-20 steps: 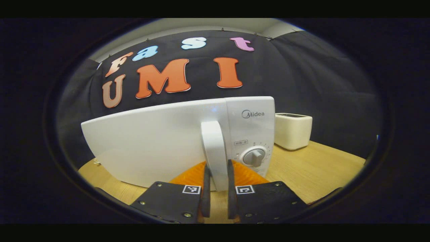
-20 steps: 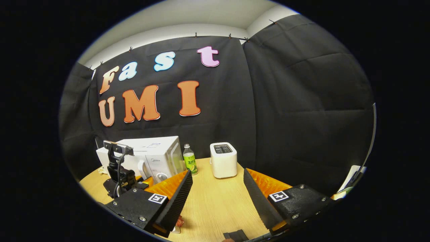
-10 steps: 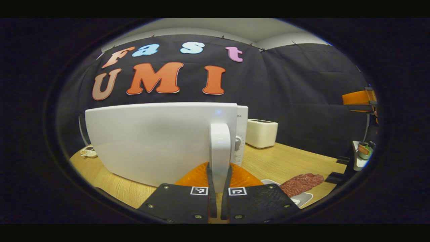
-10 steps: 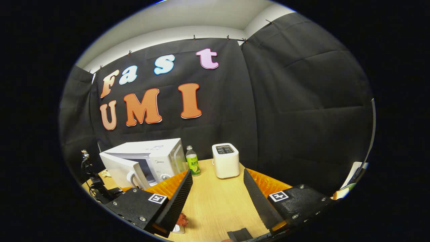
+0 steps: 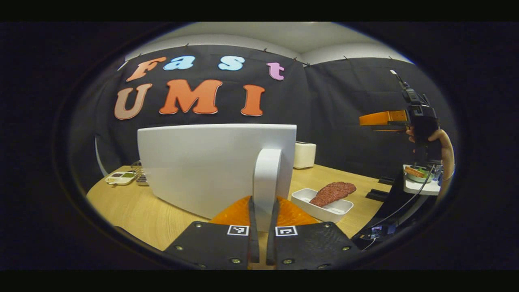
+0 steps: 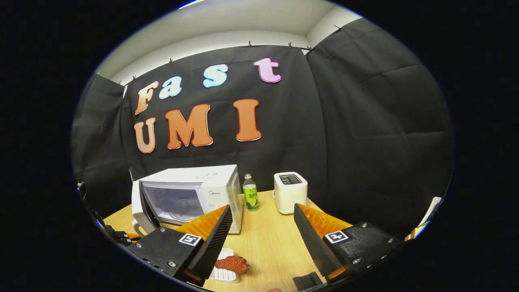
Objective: Open the microwave oven with the left hand, put the food in, and close the microwave oven.
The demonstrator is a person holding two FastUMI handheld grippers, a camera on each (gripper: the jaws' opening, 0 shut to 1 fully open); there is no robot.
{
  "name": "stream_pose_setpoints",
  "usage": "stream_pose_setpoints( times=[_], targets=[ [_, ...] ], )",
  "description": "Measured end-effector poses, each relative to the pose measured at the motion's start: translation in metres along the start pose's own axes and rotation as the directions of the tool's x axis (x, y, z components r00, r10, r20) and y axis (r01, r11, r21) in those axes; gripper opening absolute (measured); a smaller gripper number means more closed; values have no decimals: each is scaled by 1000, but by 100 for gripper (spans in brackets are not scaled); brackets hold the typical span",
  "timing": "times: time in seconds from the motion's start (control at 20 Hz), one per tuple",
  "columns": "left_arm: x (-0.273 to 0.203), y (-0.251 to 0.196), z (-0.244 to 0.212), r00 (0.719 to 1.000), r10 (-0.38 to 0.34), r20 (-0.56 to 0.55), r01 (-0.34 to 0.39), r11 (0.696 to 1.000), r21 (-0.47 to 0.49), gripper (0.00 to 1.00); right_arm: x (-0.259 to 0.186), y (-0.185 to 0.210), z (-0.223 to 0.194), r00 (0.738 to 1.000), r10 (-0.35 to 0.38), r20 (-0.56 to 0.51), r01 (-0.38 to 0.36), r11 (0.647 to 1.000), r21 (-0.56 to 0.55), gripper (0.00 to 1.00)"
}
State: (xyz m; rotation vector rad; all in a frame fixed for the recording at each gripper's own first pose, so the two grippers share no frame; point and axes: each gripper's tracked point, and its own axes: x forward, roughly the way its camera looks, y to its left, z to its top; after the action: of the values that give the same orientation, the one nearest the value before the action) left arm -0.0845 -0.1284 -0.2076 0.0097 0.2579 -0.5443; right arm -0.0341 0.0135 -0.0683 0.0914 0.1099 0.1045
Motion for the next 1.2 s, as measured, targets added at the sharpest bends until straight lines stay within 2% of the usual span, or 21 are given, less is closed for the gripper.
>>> stream_pose_setpoints(
  times=[0.2,0.25,0.3,0.35,0.4,0.45,0.55,0.6,0.7,0.75,1.1,1.2],
  targets=[
    [-44,28,-4,997,73,-8,-73,997,-14,7,5,35,-4,998,59,-11,-59,998,1,95],
    [-55,37,-5,995,95,-10,-95,995,-24,12,5,44,-6,997,73,-16,-73,997,-6,95],
    [-67,45,-5,993,120,-11,-120,992,-34,11,5,51,-6,996,85,-16,-85,996,-15,95],
    [-80,54,-6,988,155,-12,-155,987,-34,17,4,57,-7,996,92,-16,-93,995,-24,95],
    [-93,63,-2,980,199,3,-199,980,-9,18,3,61,-8,995,97,-18,-98,995,-31,95],
    [-105,75,-1,970,243,15,-243,970,25,26,3,66,-9,995,102,-18,-103,994,-36,95],
    [-127,94,0,948,317,25,-318,945,78,56,3,74,-13,994,109,-18,-110,993,-39,95],
    [-137,104,1,937,348,37,-349,933,89,60,3,77,-17,993,116,-21,-116,992,-40,95],
    [-156,119,4,919,390,57,-393,916,75,80,2,81,-24,992,125,-30,-127,991,-42,95],
    [-163,124,1,914,401,59,-404,913,54,93,3,82,-27,991,127,-35,-128,991,-45,95],
    [-199,159,14,883,461,91,-456,887,-77,94,8,73,-50,996,85,-39,-86,996,-22,95],
    [-204,174,17,869,485,101,-476,874,-103,94,10,66,-60,996,70,-47,-70,997,20,95]
  ],
)
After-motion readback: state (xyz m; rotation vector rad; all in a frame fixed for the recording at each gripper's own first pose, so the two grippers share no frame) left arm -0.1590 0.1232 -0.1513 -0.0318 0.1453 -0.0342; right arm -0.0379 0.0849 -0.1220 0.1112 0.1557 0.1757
